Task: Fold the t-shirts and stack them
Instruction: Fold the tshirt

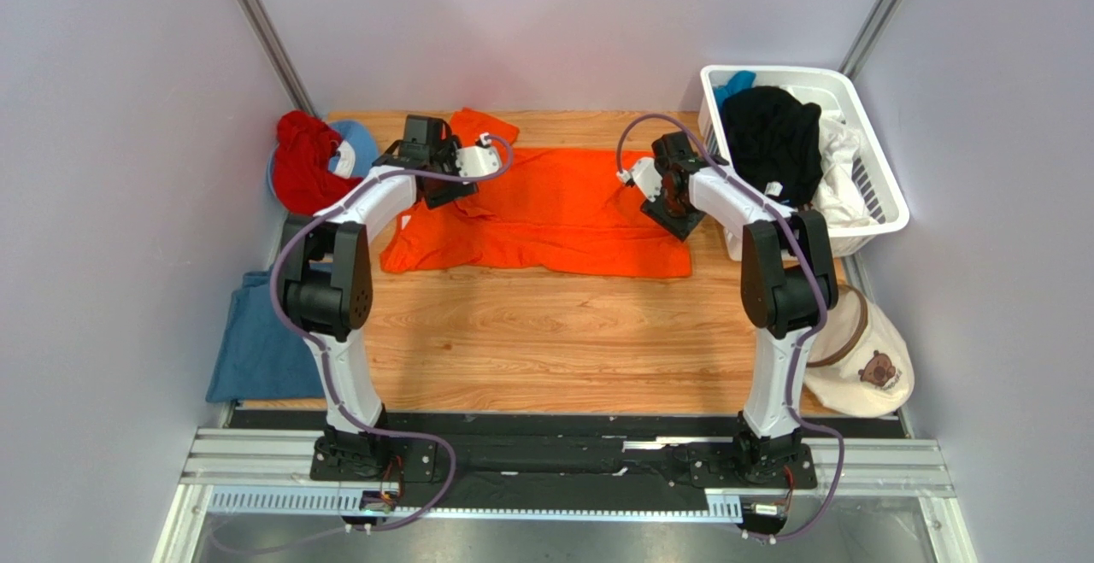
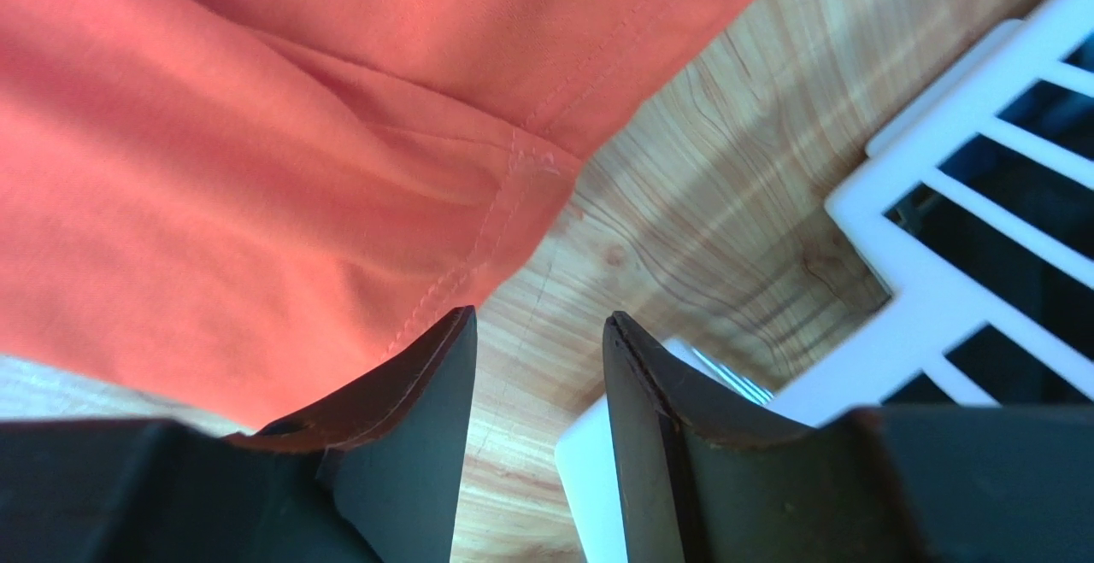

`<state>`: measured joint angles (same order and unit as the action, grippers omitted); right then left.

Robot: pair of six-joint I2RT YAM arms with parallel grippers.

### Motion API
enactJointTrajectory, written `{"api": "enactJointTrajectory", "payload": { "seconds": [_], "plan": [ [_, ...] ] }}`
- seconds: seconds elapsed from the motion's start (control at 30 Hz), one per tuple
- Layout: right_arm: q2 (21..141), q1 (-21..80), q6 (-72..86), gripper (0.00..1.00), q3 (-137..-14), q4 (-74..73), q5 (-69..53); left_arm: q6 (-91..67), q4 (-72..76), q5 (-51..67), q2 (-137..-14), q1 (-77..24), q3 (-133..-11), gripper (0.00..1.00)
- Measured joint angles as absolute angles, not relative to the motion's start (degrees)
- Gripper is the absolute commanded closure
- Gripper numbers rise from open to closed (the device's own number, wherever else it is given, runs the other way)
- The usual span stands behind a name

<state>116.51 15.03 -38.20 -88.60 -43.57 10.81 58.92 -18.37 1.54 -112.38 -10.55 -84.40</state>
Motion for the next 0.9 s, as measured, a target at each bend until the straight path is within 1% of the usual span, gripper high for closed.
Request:
{"api": "enactJointTrajectory", "payload": {
  "seconds": [0.23, 0.33, 0.4, 0.5, 0.57, 0.6, 0.67, 0.7, 0.83, 0.87, 0.9],
  "plan": [
    [112.2, 15.3, -37.5, 0.54, -85.1, -42.4, 10.8, 57.0, -22.2, 6.9, -109.9, -11.4, -83.9, 0.28],
    [110.9, 15.4, -37.1, 0.53, -83.4, -42.2, 10.8, 56.2, -23.4, 7.8, -110.0, -11.7, -83.9, 0.26],
    [110.3, 15.4, -37.0, 0.47, -82.5, -42.0, 10.9, 55.9, -23.9, 8.1, -110.1, -11.9, -83.9, 0.25],
    [109.4, 15.4, -36.7, 0.45, -81.2, -41.6, 10.9, 55.7, -24.5, 8.4, -110.6, -12.1, -84.2, 0.23],
    [109.1, 15.4, -36.6, 0.44, -80.7, -41.4, 10.9, 55.5, -24.9, 8.5, -111.1, -12.3, -84.6, 0.17],
    [109.0, 15.4, -36.6, 0.43, -80.5, -41.3, 10.9, 55.5, -25.0, 8.5, -111.3, -12.4, -84.7, 0.15],
    [108.6, 15.4, -36.6, 0.41, -80.4, -41.2, 10.9, 55.4, -25.1, 8.6, -111.4, -12.6, -84.8, 0.13],
    [108.5, 15.4, -36.6, 0.38, -80.4, -41.1, 10.9, 55.4, -25.1, 8.6, -111.4, -12.7, -84.8, 0.13],
    [107.4, 15.4, -36.3, 0.35, -80.3, -40.8, 10.9, 55.3, -25.1, 8.8, -111.4, -13.1, -84.8, 0.12],
    [107.0, 15.4, -36.2, 0.25, -80.2, -40.8, 10.9, 55.3, -25.1, 8.8, -111.4, -13.1, -84.8, 0.12],
    [106.8, 15.4, -36.2, 0.24, -80.1, -40.8, 11.0, 55.3, -25.1, 8.8, -111.4, -13.1, -84.8, 0.12]
  ]
}}
